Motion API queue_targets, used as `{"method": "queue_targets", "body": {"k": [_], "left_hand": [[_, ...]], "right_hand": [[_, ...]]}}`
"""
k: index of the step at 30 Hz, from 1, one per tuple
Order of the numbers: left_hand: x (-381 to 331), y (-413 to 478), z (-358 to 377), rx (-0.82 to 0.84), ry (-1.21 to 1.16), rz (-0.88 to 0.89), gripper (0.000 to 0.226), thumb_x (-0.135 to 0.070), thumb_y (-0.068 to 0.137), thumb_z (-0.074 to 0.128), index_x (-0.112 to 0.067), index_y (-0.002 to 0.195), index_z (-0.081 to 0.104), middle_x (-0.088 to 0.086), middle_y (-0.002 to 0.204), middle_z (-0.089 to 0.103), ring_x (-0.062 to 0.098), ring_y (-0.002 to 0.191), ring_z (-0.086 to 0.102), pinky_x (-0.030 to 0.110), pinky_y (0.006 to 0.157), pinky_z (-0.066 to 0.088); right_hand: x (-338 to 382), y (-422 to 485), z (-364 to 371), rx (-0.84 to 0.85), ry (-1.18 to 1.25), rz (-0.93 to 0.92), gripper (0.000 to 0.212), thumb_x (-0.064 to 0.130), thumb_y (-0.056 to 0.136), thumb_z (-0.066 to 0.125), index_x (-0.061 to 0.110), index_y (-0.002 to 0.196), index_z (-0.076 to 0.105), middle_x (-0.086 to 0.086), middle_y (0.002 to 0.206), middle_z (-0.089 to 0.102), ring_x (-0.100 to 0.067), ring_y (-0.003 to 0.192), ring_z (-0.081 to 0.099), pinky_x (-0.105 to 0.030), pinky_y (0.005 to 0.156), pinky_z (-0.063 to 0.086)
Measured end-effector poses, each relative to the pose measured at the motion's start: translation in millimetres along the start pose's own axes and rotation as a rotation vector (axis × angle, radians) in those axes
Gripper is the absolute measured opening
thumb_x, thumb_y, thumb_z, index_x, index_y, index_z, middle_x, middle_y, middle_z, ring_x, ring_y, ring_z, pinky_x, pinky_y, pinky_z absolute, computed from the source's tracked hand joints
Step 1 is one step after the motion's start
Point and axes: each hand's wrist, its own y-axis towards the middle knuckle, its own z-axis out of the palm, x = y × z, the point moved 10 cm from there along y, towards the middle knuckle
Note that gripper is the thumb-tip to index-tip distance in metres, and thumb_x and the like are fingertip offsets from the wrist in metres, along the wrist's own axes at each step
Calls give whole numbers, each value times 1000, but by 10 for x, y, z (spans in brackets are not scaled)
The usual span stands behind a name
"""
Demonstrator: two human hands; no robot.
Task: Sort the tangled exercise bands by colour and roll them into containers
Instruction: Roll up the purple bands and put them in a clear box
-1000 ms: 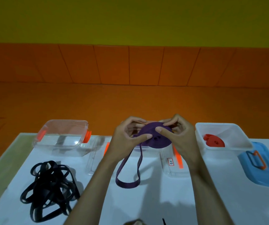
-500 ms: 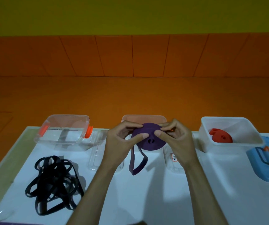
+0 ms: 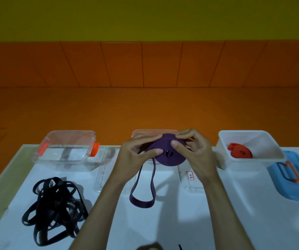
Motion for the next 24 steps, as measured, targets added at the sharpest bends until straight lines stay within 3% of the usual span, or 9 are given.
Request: {"method": "queue_targets", "body": {"k": [3,6,11,16,20,24], "left_hand": [[-43,-10,2,-78,34,8,39,-8,74,92,-12,109,75,-3,106,76,16,102,73,26,84,59],[-40,-61,34,-155,20,12,31,-7,74,92,-10,98,73,-4,98,75,14,95,74,23,76,59],[12,-19,41,-97,-55,-23,24,-6,78,87,-8,101,78,2,102,79,19,100,75,29,85,60],[-113,-39,25,-139,15,59,22,-9,81,86,-12,101,79,-3,103,79,14,102,75,23,85,58],[-51,-13,49,-63,-3,44,29,-9,83,83,-15,111,79,-1,114,77,16,112,72,26,91,57],[-28,10,41,50,2,29,35,-5,87,79,-13,121,76,2,121,74,21,119,68,30,95,57]], "right_hand": [[2,7,-27,-12,-33,27,37,25,75,87,7,87,57,-2,101,76,-18,99,73,-39,78,62],[84,26,-72,-38,-23,16,31,25,75,87,14,96,67,4,98,74,-16,93,72,-34,74,62],[20,44,-89,-3,60,45,18,18,83,82,17,101,77,0,103,77,-23,99,75,-38,79,61],[32,41,6,44,-41,9,30,23,76,88,12,92,65,9,94,71,-13,97,70,-29,82,58],[95,33,-33,-13,17,-11,29,15,78,87,11,103,72,9,100,75,-14,99,73,-27,78,60],[10,10,14,45,37,49,26,15,82,85,14,105,73,3,107,76,-21,105,73,-41,84,63]]}}
